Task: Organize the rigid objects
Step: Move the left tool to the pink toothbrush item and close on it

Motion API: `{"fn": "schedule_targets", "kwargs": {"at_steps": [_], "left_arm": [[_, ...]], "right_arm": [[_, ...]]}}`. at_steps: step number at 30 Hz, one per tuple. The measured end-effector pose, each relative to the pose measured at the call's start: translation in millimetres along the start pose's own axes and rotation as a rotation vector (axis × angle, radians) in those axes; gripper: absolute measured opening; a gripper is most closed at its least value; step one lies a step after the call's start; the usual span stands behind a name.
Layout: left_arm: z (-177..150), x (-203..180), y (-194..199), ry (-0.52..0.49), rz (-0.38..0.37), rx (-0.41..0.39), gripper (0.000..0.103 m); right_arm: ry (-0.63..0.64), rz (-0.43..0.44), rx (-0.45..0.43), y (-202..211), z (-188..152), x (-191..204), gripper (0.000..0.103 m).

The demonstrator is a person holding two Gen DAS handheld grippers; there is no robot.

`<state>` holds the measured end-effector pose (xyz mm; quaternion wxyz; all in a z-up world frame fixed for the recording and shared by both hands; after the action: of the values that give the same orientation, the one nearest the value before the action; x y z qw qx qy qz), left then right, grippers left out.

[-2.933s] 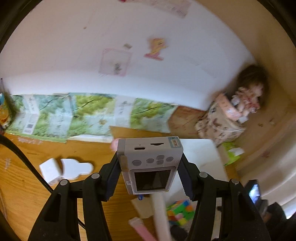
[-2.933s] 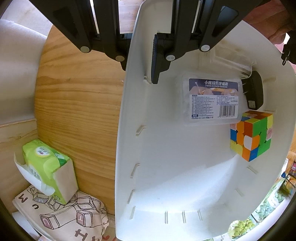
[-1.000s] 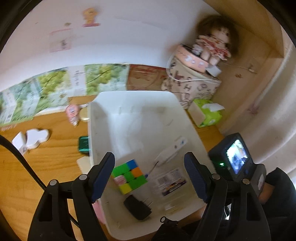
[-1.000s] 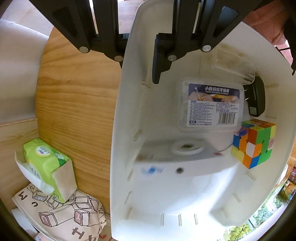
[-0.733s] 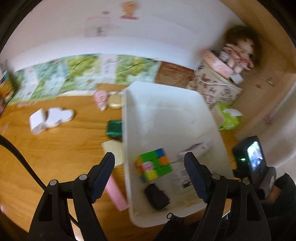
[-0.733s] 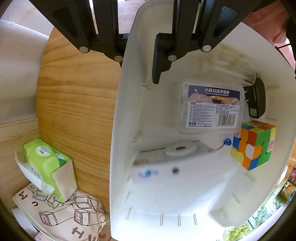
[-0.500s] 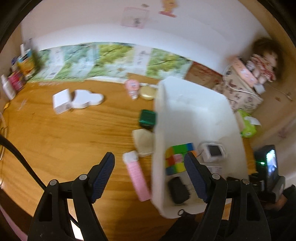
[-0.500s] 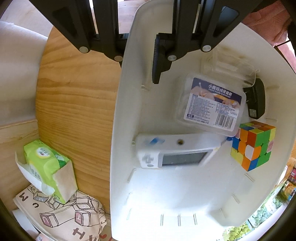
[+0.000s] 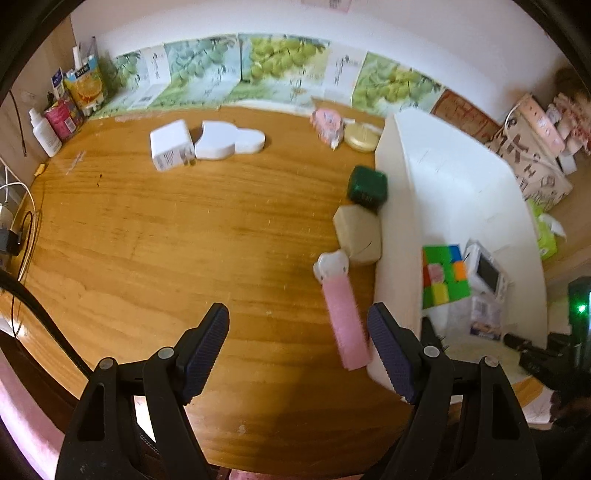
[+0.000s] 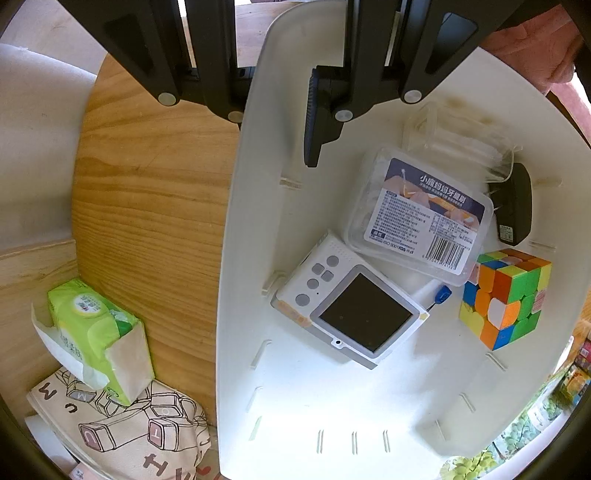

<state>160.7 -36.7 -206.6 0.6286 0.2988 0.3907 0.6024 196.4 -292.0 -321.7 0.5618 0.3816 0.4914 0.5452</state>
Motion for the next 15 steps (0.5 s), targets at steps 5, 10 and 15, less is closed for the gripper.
{"fn": "schedule_targets", "kwargs": {"at_steps": [5, 10, 15], "left_arm": [[-10, 1, -16, 0.027, -0.042, 0.087, 0.08], [-14, 3, -32, 0.089, -0.059, 0.154, 0.08], [-10, 6, -47, 0.175, -0.084, 0.213, 0.08]], "right_arm": [[-0.006, 0.001, 0.002, -2, -1, 0, 0.016], [-0.01, 0.003, 0.009, -3, -1, -1, 0.016], [-0.015, 0.008, 0.019, -8, -2, -2, 0.016]]}}
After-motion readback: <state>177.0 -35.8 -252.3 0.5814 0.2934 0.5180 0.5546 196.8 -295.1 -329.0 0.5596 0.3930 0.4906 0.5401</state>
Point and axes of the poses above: each gripper's, at about its wrist camera, not at the fingertips, and y roughly against the way its jaws point, x to its left, z to its top, the point moved 5 cm from there along -y, roughly the way its jaws point, and after that the axes turned 9 degrees about -x, right-handed, at the moved point
